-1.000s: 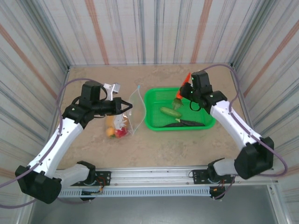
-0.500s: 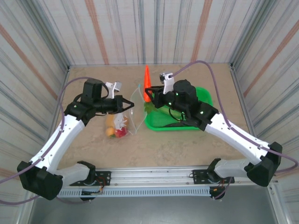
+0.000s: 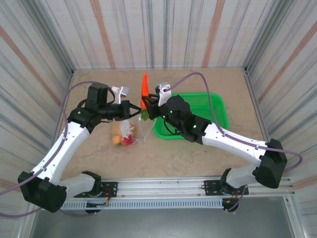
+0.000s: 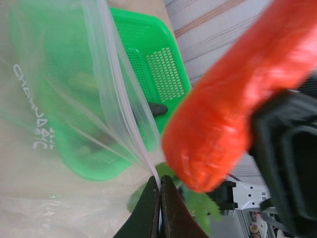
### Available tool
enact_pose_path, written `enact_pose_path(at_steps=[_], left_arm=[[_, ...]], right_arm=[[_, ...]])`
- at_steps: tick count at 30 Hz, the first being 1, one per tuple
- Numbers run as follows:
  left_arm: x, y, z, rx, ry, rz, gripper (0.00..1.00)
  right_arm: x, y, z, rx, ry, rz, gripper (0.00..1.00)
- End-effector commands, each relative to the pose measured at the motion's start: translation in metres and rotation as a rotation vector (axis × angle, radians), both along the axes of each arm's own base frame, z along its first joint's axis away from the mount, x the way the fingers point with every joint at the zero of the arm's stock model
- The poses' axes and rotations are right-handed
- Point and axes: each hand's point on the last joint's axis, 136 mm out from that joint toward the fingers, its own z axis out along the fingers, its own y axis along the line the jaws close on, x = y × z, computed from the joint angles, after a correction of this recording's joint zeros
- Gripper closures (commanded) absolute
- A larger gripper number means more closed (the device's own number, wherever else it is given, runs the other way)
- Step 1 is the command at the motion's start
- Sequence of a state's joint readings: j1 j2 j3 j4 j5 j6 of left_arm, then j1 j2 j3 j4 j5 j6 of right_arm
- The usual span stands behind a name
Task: Place the food in the zip-top bag and seal the zipper
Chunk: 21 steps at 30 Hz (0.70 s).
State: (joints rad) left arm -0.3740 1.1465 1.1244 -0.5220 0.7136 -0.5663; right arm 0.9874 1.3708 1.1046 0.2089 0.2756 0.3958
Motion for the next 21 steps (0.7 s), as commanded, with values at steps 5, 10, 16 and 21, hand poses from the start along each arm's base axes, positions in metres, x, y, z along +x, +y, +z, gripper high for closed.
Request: enact_pose_path(at_steps=[5, 10, 16, 21], left_arm=[[-0.002, 0.004, 0.025, -0.024, -0.054, 0.009, 1.0], [0.002, 0.007, 0.029, -0.015, -0.069, 0.022, 1.0], [0.004, 0.008, 0.028, -0.003, -0.074, 0.027, 1.0], [0.003, 0.009, 0.028, -0.001, -0.076, 0.027, 1.0]], right_arm=[[0.004, -0.006, -0.036, -0.003, 0.042, -0.106, 0.69], [-0.01, 0.007, -0.06, -0.041, 0.111, -0.021, 0.59], [-0.028, 0.019, -0.064, -0.064, 0.107, 0.08, 0.46], [-0.028, 0.013, -0.054, -0.064, 0.085, 0.083, 0.46]])
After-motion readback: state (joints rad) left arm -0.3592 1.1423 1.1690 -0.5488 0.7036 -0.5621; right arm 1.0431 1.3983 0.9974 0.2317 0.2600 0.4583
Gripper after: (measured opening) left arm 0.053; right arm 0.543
